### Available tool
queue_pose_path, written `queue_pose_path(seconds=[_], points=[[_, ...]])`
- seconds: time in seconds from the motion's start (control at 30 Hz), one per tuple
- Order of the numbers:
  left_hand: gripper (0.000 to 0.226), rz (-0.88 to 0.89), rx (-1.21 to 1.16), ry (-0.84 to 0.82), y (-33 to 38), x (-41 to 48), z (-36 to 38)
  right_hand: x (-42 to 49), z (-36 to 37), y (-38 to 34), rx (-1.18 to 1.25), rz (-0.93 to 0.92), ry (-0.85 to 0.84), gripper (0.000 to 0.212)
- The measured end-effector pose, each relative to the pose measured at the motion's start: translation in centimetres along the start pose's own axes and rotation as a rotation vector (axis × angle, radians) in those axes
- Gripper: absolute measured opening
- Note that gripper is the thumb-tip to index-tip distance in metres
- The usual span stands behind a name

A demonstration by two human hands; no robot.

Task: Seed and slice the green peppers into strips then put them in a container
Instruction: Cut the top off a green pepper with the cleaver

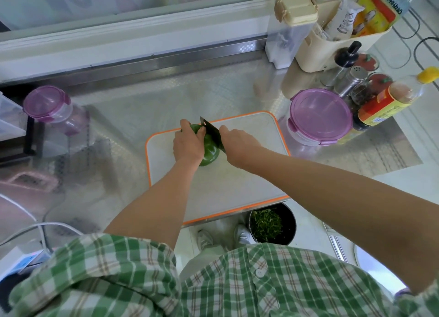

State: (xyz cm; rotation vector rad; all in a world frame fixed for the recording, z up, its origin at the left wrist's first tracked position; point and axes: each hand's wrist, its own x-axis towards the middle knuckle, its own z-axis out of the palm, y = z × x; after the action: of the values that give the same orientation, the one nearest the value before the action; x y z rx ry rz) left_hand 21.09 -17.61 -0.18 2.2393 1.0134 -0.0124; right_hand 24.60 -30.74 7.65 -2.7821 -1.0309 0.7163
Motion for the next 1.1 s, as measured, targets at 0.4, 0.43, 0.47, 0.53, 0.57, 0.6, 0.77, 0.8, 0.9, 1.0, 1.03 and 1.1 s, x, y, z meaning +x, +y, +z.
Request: queue_pose_path(seconds=[0.4, 0.43, 0.47, 0.53, 0.57, 0.6, 0.77, 0.8, 0.9, 1.0, 1.03, 1.1], points=[[0.038, -0.031, -0.026, 0.05, -0.1, -0.2, 0.3, 0.6, -0.2, -2.1, -0.024, 0.066, 0.042, 0.033], [0.039, -0.037, -0.022, 0.056, 0.0, -0.2, 0.3, 0.6, 0.0, -2.0, -0.009, 0.082, 0.046, 0.034], [0.039, -0.042, -0.018, 0.058, 0.2, -0.2, 0.4, 0.6, 0.1, -2.0, 0.002, 0.093, 0.052, 0.034], [0.04, -0.047, -0.008, 0.062, 0.4, -0.2, 0.4, 0.6, 0.5, -1.9, 0.007, 0.103, 0.062, 0.033], [0.04, -0.049, -0.002, 0.065, 0.5, -0.2, 0.4, 0.6, 0.8, -1.9, 0.009, 0.109, 0.071, 0.032], [0.04, -0.05, 0.006, 0.068, 0.6, -0.3, 0.5, 0.6, 1.1, -1.9, 0.012, 0.116, 0.082, 0.031], [0.042, -0.055, 0.017, 0.077, 1.0, -0.4, 0.6, 0.7, 2.8, -1.6, 0.007, 0.1, 0.107, 0.028], [0.043, -0.055, 0.019, 0.074, 1.0, -0.3, 0.6, 0.8, 2.7, -1.2, 0.005, 0.089, 0.103, 0.029], [0.043, -0.028, 0.013, 0.057, 0.6, 0.0, 0.5, 0.8, 1.6, 0.4, -0.017, 0.022, 0.095, 0.031], [0.041, 0.022, -0.049, 0.027, -0.3, 0.1, -0.1, 0.9, 0.6, 1.5, 0.04, -0.003, 0.091, 0.029], [0.041, 0.043, -0.076, 0.019, -0.7, 0.1, -0.3, 1.0, 0.4, 1.6, 0.05, -0.008, 0.091, 0.03], [0.041, 0.075, -0.133, 0.021, -1.6, -0.2, -0.5, 0.9, 0.1, 1.6, 0.052, -0.024, 0.092, 0.03]])
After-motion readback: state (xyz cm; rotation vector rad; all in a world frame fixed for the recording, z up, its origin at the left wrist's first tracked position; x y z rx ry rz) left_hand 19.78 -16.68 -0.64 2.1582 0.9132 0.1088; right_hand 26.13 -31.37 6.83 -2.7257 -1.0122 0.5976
